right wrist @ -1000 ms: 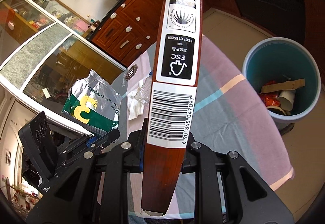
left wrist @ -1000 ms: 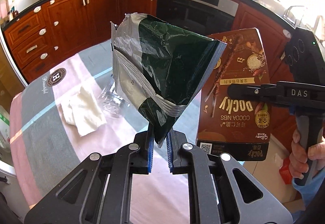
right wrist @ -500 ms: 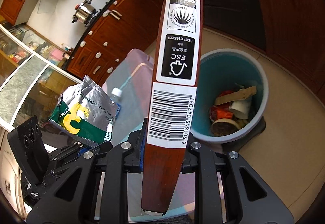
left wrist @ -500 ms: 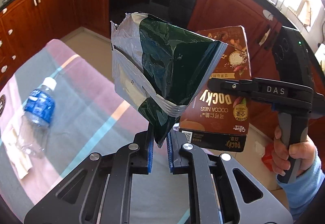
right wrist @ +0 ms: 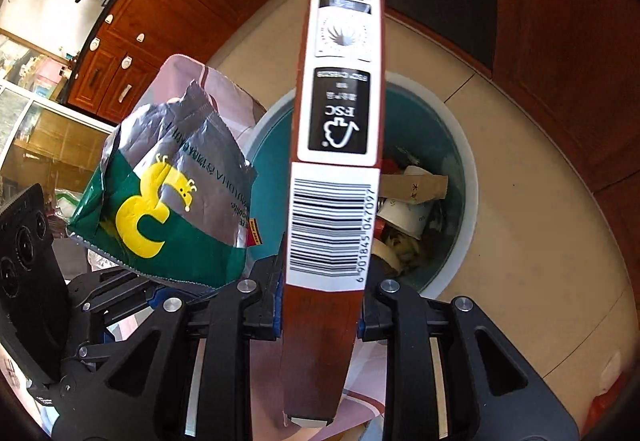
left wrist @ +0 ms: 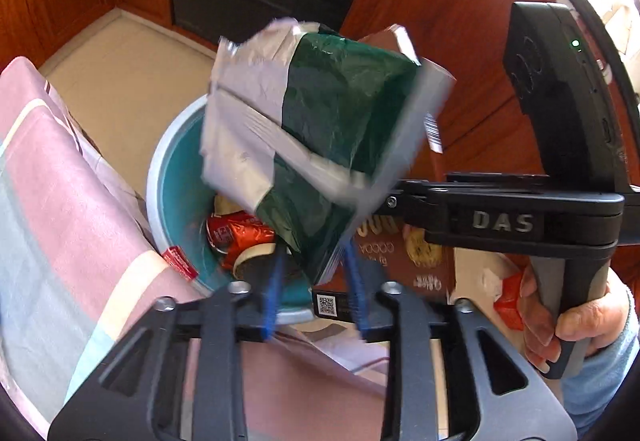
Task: Collect trash
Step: 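Carry packet and Pocky box over the bin and open both tools, then move both tools back to the tissue and water bottle on the table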
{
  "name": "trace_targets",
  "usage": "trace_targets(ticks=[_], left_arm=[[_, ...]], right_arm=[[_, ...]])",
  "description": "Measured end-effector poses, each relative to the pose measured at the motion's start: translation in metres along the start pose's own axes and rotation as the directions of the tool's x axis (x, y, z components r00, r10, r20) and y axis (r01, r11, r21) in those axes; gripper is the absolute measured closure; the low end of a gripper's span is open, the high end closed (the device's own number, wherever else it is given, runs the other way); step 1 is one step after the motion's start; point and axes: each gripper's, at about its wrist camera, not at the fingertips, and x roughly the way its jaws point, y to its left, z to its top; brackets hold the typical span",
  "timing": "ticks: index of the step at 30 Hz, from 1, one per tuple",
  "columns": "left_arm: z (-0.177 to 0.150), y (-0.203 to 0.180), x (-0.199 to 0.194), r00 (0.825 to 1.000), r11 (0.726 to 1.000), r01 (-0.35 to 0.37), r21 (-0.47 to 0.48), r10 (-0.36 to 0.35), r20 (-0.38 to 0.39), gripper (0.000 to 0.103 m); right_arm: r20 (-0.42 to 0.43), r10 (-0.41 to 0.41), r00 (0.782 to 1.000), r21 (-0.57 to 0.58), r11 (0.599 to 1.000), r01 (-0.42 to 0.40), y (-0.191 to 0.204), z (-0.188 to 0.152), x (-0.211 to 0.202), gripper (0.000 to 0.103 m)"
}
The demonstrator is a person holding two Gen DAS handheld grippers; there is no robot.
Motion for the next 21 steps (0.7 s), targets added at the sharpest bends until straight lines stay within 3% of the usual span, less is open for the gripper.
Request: trace_targets(ticks=[1, 2, 3, 9, 21], left_arm=[[0.003, 0.002, 0.002, 1.0, 1.0, -0.007, -0.005, 0.007, 0.002, 0.044], [0.002, 0.003, 0.001, 1.0, 1.0, -0.021, -0.009, 0.021, 0.011, 0.036], [0.002, 0.004, 0.001, 0.999, 0.999, -0.032, -0.011, 0.032, 0.017, 0.034], [0.0, 0.01, -0.001, 0.999, 0.998, -0.048, -0.044, 0.048, 0.001, 0.023], [-0.01, 0.002, -0.027, 0.996, 0.996, -0.074, -0.042, 0.076, 0.046, 0.007]], right_arm=[[0.004, 0.004, 1.0, 0.001, 1.0, -0.004, 0.0, 0.002, 0.001, 0.055], [0.011, 0.009, 1.0, 0.004, 1.0, -0.009, -0.001, 0.002, 0.001, 0.038], [0.022, 0.021, 1.0, 0.01, 1.0, -0.021, -0.003, 0.003, 0.001, 0.028], [0.055, 0.035, 0.998, 0.089, 0.995, -0.04, -0.02, 0.0, -0.006, 0.018], [0.055, 0.024, 0.998, 0.134, 0.99, -0.031, -0.018, -0.02, -0.019, 0.012]])
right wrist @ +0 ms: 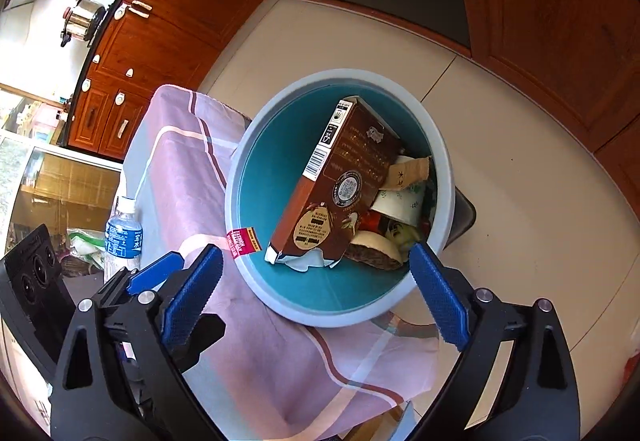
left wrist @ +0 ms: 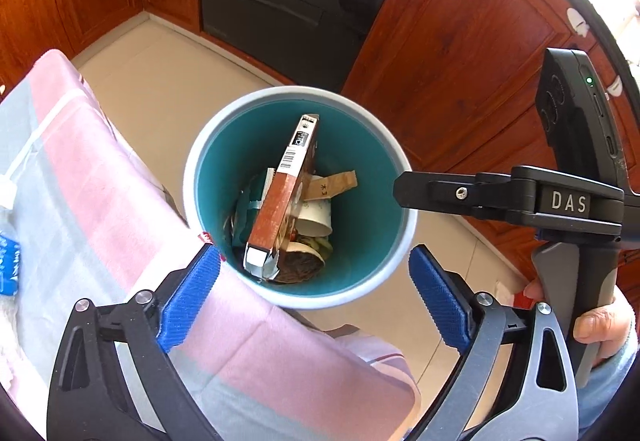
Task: Collect trash
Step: 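Move both tools back to the tissue and water bottle on the table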
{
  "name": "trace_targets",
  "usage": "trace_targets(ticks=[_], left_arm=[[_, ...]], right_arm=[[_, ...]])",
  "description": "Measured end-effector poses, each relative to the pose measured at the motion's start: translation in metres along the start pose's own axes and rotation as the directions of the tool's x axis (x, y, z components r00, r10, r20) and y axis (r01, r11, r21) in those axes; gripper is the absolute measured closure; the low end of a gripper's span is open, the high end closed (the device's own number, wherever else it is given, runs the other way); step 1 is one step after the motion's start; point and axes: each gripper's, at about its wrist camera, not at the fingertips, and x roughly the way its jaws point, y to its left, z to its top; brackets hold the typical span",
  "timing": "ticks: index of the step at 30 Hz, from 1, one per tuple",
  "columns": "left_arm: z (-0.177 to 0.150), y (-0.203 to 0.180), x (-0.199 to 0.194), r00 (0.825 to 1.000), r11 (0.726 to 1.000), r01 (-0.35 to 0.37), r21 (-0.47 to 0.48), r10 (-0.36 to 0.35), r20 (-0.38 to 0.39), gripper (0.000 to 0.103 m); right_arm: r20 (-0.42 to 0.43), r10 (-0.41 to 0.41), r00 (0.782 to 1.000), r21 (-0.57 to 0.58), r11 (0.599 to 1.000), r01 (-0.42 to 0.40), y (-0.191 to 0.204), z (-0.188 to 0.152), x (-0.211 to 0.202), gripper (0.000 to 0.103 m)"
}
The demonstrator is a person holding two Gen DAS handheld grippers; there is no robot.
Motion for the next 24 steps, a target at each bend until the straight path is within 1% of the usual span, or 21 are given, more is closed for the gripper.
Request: trace_targets(ticks=[5, 10, 19, 24], left_arm=[[-0.011, 0.003, -0.021, 1.0, 1.0, -0.012, -0.013, 0.012, 0.021, 0.006], [-0.025, 0.018, -0.047, 0.998, 0.999, -0.01, -0.054, 0.014, 0.06, 0.005], [-0.057, 0.065, -0.101, 0.989, 0.988, -0.019, -0.151, 0.041, 0.139, 0.004], [-0.078, 0.099, -0.127, 0.981, 0.977, -0.032, -0.21, 0.071, 0.18, 0.004]], right_arm=[[0.005, 0.004, 1.0, -0.017, 1.0, -0.004, 0.017, -0.011, -0.008, 0.013], [0.003, 0.005, 1.0, -0.066, 0.998, -0.004, 0.047, -0.024, -0.015, 0.013], [-0.025, 0.013, 1.0, -0.177, 0.984, -0.017, 0.118, -0.052, -0.011, 0.013], [-0.057, 0.007, 0.998, -0.221, 0.975, -0.019, 0.158, -0.067, 0.004, 0.012]])
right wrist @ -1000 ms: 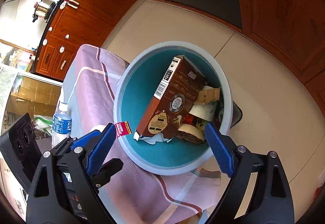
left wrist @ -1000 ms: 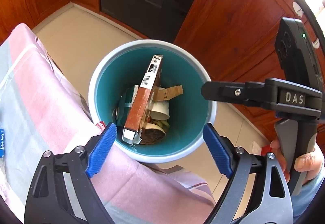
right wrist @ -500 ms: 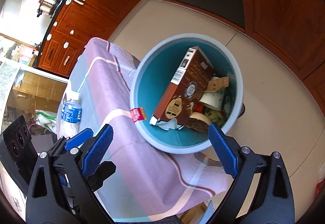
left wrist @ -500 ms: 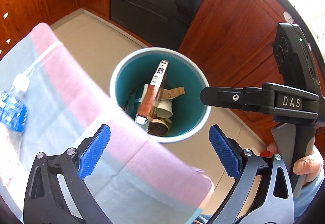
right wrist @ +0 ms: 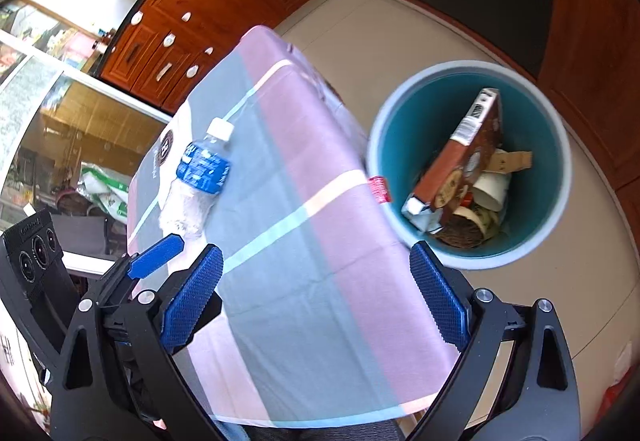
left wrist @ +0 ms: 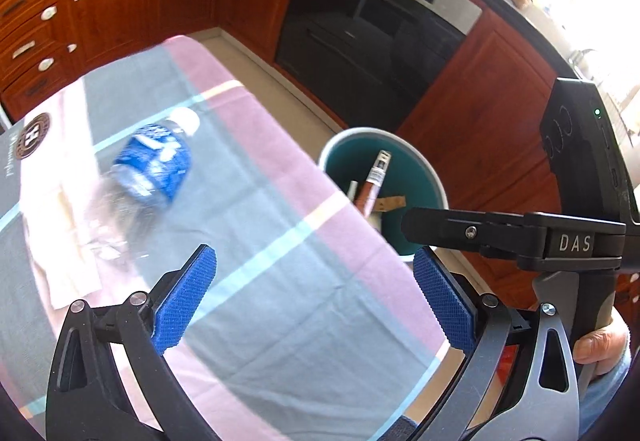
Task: Collect trash
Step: 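Move both tools back to the tissue and water bottle on the table, then grasp the white tissue with the left tool while the right tool grasps the water bottle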
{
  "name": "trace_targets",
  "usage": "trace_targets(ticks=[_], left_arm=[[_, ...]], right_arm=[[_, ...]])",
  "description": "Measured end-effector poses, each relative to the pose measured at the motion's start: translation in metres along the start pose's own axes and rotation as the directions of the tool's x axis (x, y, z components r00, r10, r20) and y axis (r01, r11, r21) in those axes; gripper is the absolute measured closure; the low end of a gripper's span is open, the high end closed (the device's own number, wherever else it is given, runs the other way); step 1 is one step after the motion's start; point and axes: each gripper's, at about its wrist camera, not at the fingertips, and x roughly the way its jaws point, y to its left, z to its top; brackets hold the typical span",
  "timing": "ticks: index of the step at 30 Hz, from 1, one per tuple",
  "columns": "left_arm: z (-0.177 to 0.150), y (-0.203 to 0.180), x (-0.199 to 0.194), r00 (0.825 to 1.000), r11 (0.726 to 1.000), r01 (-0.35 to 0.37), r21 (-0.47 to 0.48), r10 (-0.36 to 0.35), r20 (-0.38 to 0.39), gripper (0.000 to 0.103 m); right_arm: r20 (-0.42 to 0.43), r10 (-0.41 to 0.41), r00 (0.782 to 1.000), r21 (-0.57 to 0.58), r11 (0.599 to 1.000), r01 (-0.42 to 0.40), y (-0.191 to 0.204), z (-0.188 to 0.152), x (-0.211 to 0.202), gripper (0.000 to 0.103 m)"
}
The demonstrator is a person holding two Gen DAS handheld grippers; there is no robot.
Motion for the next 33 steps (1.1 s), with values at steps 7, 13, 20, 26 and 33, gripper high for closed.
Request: trace_targets(ticks=[7, 13, 20, 26, 33], left_arm=[[-0.014, 0.074, -0.033, 0.996, 0.994, -0.061, -0.087, 0.066, 0.053, 0.004], [-0.029, 0.146, -0.045, 0.991, 0.982, -0.121, -0.143, 0.129, 0.043, 0.004], [-0.04, 0.196, -0.037, 0.989, 0.972, -0.143, -0.185, 0.146, 0.005, 0.004], [-0.036, 0.214, -0.022, 0.989, 0.973, -0.146, -0.18, 0.144, -0.023, 0.004], [-0.034, 0.223, -0.009, 0.991, 0.97, -0.134, -0.203, 0.129, -0.036, 0.004]], right_arm=[[-0.062, 0.009, 0.998, -0.075, 0.997, -0.014, 0.068, -0.002, 0.04, 0.012], [-0.096, 0.006, 0.995, -0.1, 0.995, -0.015, 0.112, 0.006, 0.083, 0.012], [-0.113, -0.011, 0.994, -0.07, 0.998, 0.003, 0.133, 0.021, 0.126, 0.012], [-0.114, -0.037, 0.993, -0.062, 0.998, 0.03, 0.143, 0.027, 0.152, 0.012], [-0.105, -0.049, 0.993, -0.099, 0.994, 0.038, 0.153, 0.03, 0.168, 0.012]])
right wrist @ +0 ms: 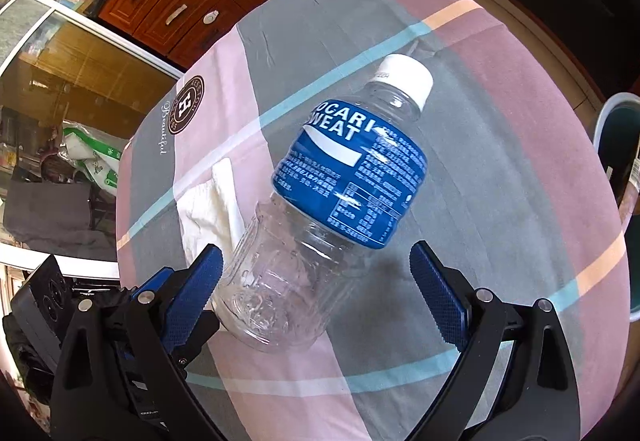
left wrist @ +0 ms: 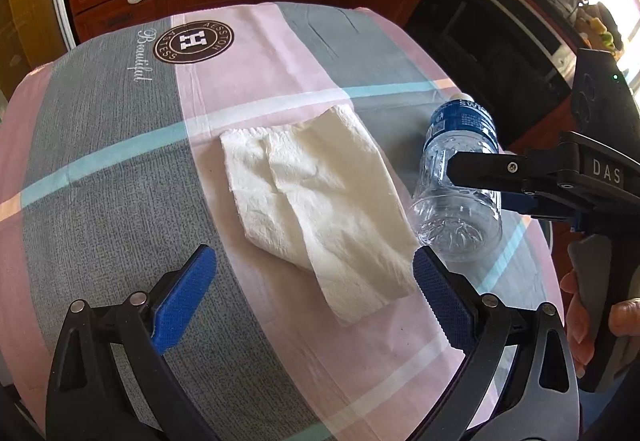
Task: Collect trash
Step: 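Grasp the white tissue with the left tool while the right tool grasps the water bottle, then carry tissue and water bottle over the bin and open both tools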
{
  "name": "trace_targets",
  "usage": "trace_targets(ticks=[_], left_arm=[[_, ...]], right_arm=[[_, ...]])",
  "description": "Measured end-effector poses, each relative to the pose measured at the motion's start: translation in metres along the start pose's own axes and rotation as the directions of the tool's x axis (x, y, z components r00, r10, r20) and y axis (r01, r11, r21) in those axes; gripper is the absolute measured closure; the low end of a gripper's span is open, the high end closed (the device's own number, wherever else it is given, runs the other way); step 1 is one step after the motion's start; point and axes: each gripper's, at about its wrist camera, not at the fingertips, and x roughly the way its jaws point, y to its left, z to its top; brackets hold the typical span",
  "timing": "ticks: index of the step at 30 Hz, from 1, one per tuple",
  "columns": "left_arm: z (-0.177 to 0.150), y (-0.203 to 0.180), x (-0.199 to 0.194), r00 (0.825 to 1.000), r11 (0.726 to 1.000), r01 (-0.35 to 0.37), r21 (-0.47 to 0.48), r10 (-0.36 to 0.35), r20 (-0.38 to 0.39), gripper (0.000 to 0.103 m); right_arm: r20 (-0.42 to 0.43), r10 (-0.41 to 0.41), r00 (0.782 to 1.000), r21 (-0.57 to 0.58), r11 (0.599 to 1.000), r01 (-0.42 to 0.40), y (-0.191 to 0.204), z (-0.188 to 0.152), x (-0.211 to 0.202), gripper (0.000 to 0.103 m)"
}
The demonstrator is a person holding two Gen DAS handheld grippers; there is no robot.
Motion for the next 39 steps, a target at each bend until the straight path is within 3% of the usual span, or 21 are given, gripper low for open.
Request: trace_targets(ticks=[4, 11, 14, 22, 23, 25, 27, 29, 37, 39], left_arm=[[0.002, -0.001, 0.004, 1.0, 1.0, 0.003, -0.004, -0.003, -0.006, 0.004], [0.012, -0.008, 0.015, 1.0, 1.0, -0.005, 0.002, 0.005, -0.007, 0.004], [0.017, -0.014, 0.019, 1.0, 1.0, -0.019, 0.009, 0.019, -0.001, 0.004], [0.02, -0.037, 0.03, 0.998, 0.996, -0.055, 0.065, 0.054, 0.01, 0.005], [0.018, -0.043, 0.031, 0.999, 0.996, -0.047, 0.079, 0.046, 0.014, 0.007], [0.014, -0.057, 0.03, 0.996, 0.987, -0.085, 0.134, 0.081, 0.032, 0.03], [0.011, -0.065, 0.029, 0.994, 0.981, -0.104, 0.16, 0.1, 0.038, 0.068], [0.009, -0.064, 0.027, 0.995, 0.984, -0.1, 0.149, 0.097, 0.031, 0.093], [0.004, -0.082, -0.005, 0.996, 0.991, -0.068, 0.119, 0.061, 0.058, 0.095], [0.002, -0.098, -0.014, 0.997, 0.988, -0.059, 0.14, 0.05, 0.067, 0.095]], right_arm=[[0.03, -0.033, 0.999, -0.056, 0.998, 0.034, 0.005, 0.001, 0.001, 0.013], [0.079, -0.061, 0.995, -0.134, 0.988, 0.071, 0.002, -0.001, -0.012, 0.038], [0.101, -0.112, 0.989, -0.162, 0.978, 0.128, -0.005, -0.005, -0.019, 0.039], [0.089, -0.083, 0.993, -0.127, 0.987, 0.094, -0.025, -0.009, -0.027, 0.038], [0.091, -0.083, 0.992, -0.127, 0.987, 0.095, -0.025, -0.011, -0.028, 0.038], [0.099, -0.086, 0.991, -0.136, 0.986, 0.099, -0.026, -0.015, -0.03, 0.038], [0.107, -0.079, 0.991, -0.137, 0.986, 0.093, -0.028, -0.019, -0.034, 0.038], [0.097, -0.046, 0.994, -0.133, 0.989, 0.059, -0.032, -0.024, -0.038, 0.038], [0.13, 0.042, 0.991, -0.085, 0.996, -0.031, -0.055, -0.04, -0.074, 0.042], [0.152, 0.06, 0.987, -0.074, 0.996, -0.049, -0.061, -0.043, -0.088, 0.048]])
